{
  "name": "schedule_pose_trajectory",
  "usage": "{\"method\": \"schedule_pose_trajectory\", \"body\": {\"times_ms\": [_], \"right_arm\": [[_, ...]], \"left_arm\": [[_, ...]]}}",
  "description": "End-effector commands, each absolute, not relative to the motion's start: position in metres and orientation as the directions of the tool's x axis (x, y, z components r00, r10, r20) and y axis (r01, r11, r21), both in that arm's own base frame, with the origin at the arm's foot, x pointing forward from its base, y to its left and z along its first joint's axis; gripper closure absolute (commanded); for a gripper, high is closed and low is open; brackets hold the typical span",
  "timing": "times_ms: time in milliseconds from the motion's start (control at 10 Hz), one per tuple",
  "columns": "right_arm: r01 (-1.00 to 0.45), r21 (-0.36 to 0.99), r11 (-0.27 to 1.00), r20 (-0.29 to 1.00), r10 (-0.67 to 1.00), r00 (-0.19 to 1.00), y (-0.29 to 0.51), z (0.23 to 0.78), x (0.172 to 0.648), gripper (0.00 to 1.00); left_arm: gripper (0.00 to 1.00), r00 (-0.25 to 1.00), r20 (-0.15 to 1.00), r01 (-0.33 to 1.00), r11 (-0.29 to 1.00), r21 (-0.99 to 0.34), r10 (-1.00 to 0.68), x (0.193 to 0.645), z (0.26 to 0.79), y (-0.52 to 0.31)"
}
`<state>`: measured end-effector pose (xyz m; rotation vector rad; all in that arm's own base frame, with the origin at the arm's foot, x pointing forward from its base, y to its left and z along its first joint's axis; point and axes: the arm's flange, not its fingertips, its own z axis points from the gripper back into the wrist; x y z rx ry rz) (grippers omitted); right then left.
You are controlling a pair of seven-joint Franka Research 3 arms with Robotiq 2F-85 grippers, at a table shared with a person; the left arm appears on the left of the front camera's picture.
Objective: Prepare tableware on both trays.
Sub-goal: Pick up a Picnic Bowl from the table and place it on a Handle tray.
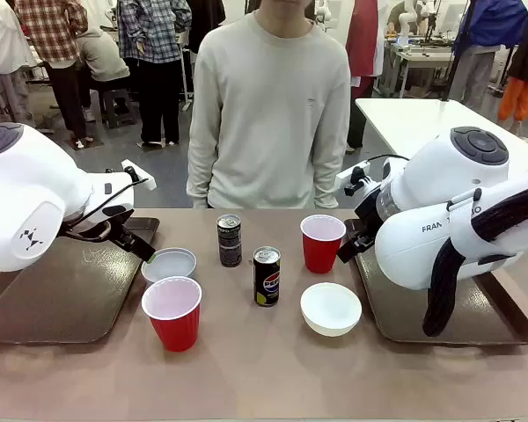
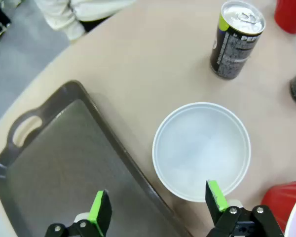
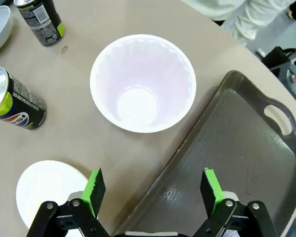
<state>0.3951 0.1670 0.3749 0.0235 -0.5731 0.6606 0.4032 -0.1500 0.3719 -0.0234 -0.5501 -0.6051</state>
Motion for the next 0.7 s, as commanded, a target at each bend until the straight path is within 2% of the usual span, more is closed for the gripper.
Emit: {"method": "schedule_pose_trajectory", "body": {"times_ms": [0, 600], "right_arm": [[-0.586, -0.157, 0.795, 0.51, 0.573, 0.641, 0.1671, 0.3748, 0.3951, 0.0], [-0.586, -0.157, 0.795, 0.51, 0.573, 0.641, 0.1671, 0.3748, 0.3951, 0.0]], "left_arm": [[0.0, 0.684, 0.497, 0.546, 0.827, 0.137, -0.534, 0.4032, 0.3719, -0.1501], [0.0, 0.684, 0.497, 0.546, 0.827, 0.137, -0.534, 0.4032, 0.3719, -0.1501]]}}
